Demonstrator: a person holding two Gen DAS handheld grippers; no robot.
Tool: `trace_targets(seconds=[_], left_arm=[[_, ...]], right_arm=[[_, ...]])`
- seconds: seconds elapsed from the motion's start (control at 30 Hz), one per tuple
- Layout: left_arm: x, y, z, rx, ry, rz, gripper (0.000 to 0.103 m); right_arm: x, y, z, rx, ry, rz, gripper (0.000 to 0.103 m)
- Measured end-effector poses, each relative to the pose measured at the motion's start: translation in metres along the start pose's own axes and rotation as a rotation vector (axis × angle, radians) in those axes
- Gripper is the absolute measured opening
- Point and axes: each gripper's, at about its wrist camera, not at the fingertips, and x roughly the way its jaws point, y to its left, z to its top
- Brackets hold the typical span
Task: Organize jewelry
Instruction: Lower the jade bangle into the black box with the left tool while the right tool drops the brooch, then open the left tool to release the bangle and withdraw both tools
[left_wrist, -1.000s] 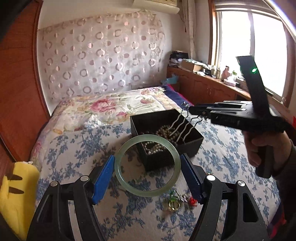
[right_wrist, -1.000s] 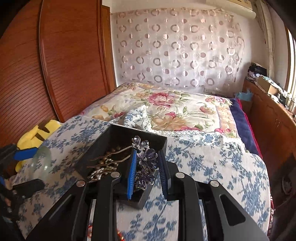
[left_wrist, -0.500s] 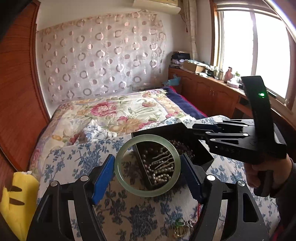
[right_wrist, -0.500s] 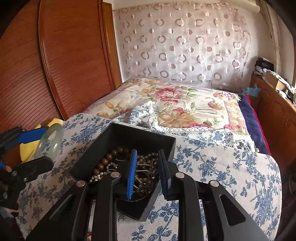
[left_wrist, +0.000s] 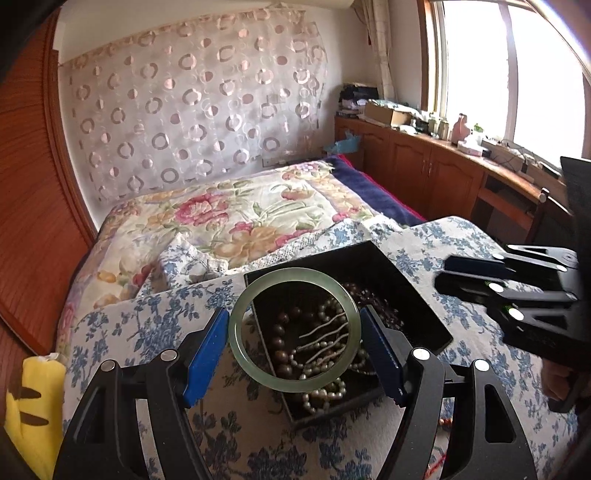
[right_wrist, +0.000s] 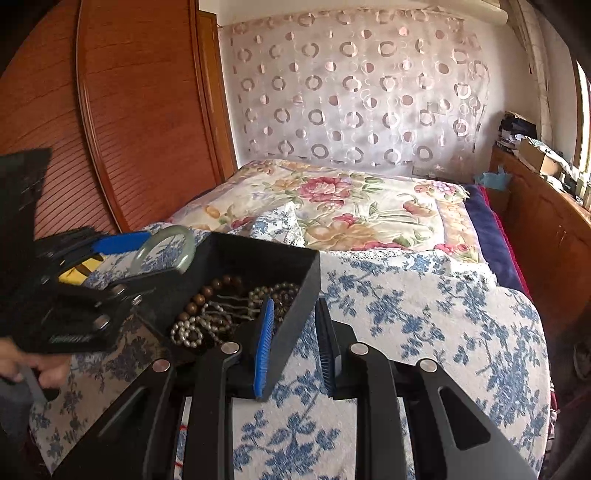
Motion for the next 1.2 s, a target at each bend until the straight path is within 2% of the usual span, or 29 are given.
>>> trace_targets(seconds=[0.77, 0.87, 1.03, 1.2], left_arm=[[0.027, -0.018, 0.015, 0.04, 0.033, 0.005, 0.069], [0.023, -0.018, 0.015, 0.041, 0.015, 0.012, 0.079], [0.008, -0.016, 0.012, 0.032, -0.009, 0.0, 0.079], [-0.016, -0.012, 0.0, 0.029, -0.034, -0.008, 0.086]], right_arm=[[-0.018, -0.007, -0.031, 0.012, 0.013, 0.007, 0.025], [-0.018, -0.005, -0.031, 0.012, 0.014, 0.012, 0.025], [-0.02, 0.001, -0.037, 0.003, 0.022, 0.028, 0.025], [-0.021, 0.013, -0.049, -0.026, 0.045, 0.059, 0.025]])
